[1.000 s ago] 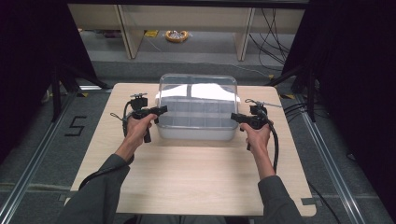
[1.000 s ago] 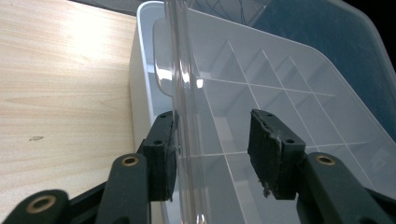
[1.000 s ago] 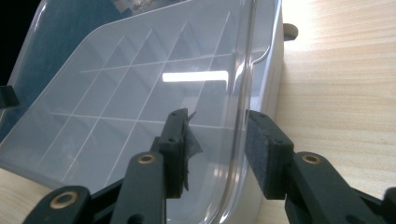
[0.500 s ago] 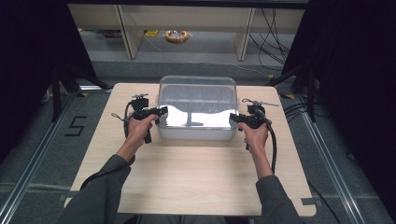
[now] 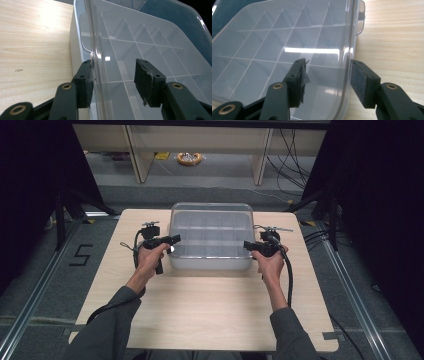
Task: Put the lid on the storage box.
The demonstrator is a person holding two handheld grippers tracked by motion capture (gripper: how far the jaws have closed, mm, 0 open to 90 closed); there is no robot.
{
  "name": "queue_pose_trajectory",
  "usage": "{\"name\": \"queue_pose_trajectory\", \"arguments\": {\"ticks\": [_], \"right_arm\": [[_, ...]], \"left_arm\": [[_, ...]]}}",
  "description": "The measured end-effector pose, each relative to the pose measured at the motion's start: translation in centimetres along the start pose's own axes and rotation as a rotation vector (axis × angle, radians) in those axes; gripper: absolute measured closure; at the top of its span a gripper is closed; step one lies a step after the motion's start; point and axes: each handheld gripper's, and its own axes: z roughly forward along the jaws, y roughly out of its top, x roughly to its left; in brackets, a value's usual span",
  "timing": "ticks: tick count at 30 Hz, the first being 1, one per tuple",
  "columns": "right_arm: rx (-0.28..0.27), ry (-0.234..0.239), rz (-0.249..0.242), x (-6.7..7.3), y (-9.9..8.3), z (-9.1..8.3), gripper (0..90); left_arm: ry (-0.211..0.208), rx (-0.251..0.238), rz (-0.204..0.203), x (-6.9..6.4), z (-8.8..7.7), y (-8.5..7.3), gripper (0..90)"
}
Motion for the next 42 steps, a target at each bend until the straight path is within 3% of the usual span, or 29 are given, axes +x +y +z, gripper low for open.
{"name": "queue_pose_trajectory", "arguments": {"ticks": [2,3,4,5,7,10,12,15,18,21,22,23,24,27,30,33,34,35,36,37,38,40,42], "right_arm": [[0.006,-0.005,0.021,0.3,0.0,0.0,47.2],[-0.006,-0.013,-0.026,0.1,0.0,0.1,46.4],[-0.002,-0.021,-0.026,0.2,0.1,0.1,45.7],[0.018,-0.023,0.024,0.7,0.2,0.1,45.1],[0.005,-0.028,0.012,0.8,0.1,0.2,44.7],[0.026,-0.050,0.058,1.2,0.3,0.2,44.2],[0.010,-0.033,0.048,1.0,0.2,0.3,44.2],[0.001,-0.030,-0.010,0.4,0.2,0.2,44.4],[-0.004,-0.026,-0.008,0.4,0.1,0.2,44.6],[-0.001,-0.017,0.018,0.4,0.1,0.2,45.7],[-0.004,-0.010,0.046,0.4,0.0,0.1,47.0],[0.020,-0.005,0.106,0.6,0.1,-0.1,47.9],[0.006,-0.004,0.067,0.2,0.1,0.0,48.3],[0.022,0.015,0.103,0.1,0.1,-0.3,51.0],[-0.001,0.035,0.046,-0.7,0.2,-0.1,51.5],[0.027,0.068,0.127,-0.5,0.2,-0.4,51.3],[0.027,0.092,0.103,-0.8,0.2,-0.4,51.3],[0.035,0.093,0.159,-0.5,0.1,-0.4,51.5],[0.032,0.101,0.142,-0.6,0.2,-0.3,51.9],[0.022,0.105,0.092,-0.9,0.1,-0.2,52.9],[0.019,0.093,0.081,-0.9,0.1,0.0,54.5],[0.028,0.081,0.101,-0.5,0.0,0.0,55.3],[0.028,0.095,0.106,-0.5,0.0,0.2,56.0]], "left_arm": [[-0.002,0.001,0.000,0.0,0.0,0.0,49.9],[0.000,0.002,0.001,0.0,0.0,0.0,49.9],[0.004,0.002,0.003,-0.1,0.0,0.0,49.9],[0.005,0.005,0.004,-0.1,-0.1,0.0,49.9],[0.005,0.010,0.002,-0.1,-0.1,0.1,50.0],[0.016,0.020,0.011,-0.2,-0.1,0.1,49.6],[0.015,0.022,0.019,-0.2,-0.1,0.1,49.3],[0.019,0.009,0.012,-0.3,-0.1,0.0,49.2],[0.014,0.010,0.012,-0.3,-0.1,0.0,49.2],[0.012,0.009,0.011,-0.3,-0.1,-0.1,49.2],[0.010,0.008,0.008,-0.2,-0.1,-0.1,49.2],[0.010,0.002,0.006,-0.2,-0.1,-0.2,49.3],[0.005,-0.002,-0.002,-0.1,-0.1,-0.2,49.6],[-0.018,-0.001,-0.034,0.3,-0.1,-0.2,51.9],[-0.033,-0.001,-0.067,0.7,-0.3,-0.2,54.6],[-0.032,-0.011,-0.077,0.7,-0.6,-0.3,54.1],[-0.031,-0.015,-0.075,0.8,-0.7,-0.3,54.1],[-0.027,-0.022,-0.069,0.9,-0.8,-0.5,54.0],[-0.018,-0.021,-0.052,0.9,-1.0,-0.5,54.1],[-0.004,-0.022,-0.043,1.0,-1.0,-0.6,53.8],[0.034,-0.007,-0.012,1.0,-1.0,-0.6,53.7],[0.048,-0.019,0.010,1.3,-0.9,-0.8,57.7],[0.064,0.000,0.046,1.3,-0.7,-0.8,57.8]]}}
